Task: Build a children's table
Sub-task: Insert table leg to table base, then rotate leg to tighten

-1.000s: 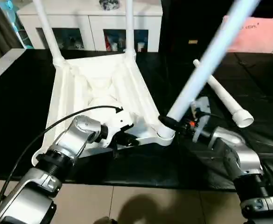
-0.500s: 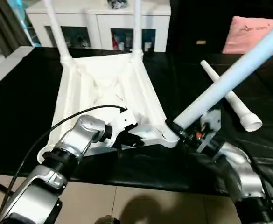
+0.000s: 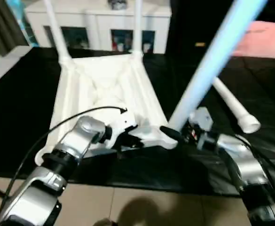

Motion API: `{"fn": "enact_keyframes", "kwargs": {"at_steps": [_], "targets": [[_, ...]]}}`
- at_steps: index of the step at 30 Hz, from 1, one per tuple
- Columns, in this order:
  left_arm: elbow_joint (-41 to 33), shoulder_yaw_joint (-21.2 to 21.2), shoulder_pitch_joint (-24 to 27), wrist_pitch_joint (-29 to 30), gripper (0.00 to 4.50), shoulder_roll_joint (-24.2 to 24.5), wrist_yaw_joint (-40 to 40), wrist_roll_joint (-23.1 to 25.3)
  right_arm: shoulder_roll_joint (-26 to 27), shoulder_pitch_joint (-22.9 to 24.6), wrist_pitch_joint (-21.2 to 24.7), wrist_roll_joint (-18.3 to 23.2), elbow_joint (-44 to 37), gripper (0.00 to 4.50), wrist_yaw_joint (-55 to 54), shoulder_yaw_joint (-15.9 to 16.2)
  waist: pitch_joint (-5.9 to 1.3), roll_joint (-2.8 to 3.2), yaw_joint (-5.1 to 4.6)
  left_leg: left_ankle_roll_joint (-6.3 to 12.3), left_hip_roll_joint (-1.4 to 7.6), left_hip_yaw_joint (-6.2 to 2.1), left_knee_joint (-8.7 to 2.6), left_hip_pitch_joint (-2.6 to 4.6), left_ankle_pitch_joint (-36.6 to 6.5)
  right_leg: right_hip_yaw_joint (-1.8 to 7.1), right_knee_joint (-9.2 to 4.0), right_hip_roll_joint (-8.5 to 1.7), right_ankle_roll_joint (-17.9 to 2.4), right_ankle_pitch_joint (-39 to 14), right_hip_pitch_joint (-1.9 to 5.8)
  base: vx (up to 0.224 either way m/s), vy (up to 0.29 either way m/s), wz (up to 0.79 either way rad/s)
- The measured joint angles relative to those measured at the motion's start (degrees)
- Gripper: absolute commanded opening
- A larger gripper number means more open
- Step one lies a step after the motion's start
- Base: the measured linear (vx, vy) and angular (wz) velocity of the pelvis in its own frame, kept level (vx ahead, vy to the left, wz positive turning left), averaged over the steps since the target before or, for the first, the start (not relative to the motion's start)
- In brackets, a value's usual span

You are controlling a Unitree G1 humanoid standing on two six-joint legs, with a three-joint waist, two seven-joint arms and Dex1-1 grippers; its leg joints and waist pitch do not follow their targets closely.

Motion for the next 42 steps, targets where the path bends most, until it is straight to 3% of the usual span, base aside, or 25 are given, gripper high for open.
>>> {"fn": "enact_keyframes", "kwargs": {"at_steps": [7, 20, 30, 42], "targets": [[-0.3, -0.1, 0.0, -1.5, 0.00, 1.4, -2.8, 0.9, -0.3, -2.0, 1.8, 1.0, 1.9, 1.93, 4.9, 0.5, -0.03, 0.09, -0.23, 0.00, 0.04, 0.04, -0.24, 0.00, 0.0, -0.04, -0.19, 0.03, 0.0, 0.0, -0.05, 0.000, 0.000, 0.00], [2.0, -2.3, -2.0, -4.6, 0.00, 1.4, -5.4, 3.3, -1.5, -1.1, -2.5, -1.6, 0.9, 1.93, 7.3, 2.6, -0.57, 0.84, 0.69, -0.01, 0.12, 0.11, -0.35, 0.09, 0.0, -0.07, -0.50, 0.10, 0.0, 0.0, 0.12, 0.000, 0.000, 0.00], [3.7, -2.8, -2.4, -8.8, 0.00, 2.5, -8.9, 3.9, -0.8, -1.1, -3.7, -1.5, 1.4, 1.93, 10.7, 2.9, -0.74, 0.79, 0.79, -0.01, 0.12, 0.15, -0.51, 0.11, 0.0, -0.07, -0.62, 0.10, 0.0, 0.0, 0.12, 0.000, 0.000, 0.00], [7.1, -2.2, -3.4, -9.3, 0.00, 1.5, -9.0, 4.7, 0.4, -1.5, -4.2, -1.5, 3.4, 1.93, 10.0, 2.7, -0.87, 0.80, 0.87, -0.05, 0.10, 0.33, -1.21, 0.96, 0.0, -0.04, -0.78, 0.08, 0.0, 0.0, 0.59, 0.000, 0.000, 0.00]]}}
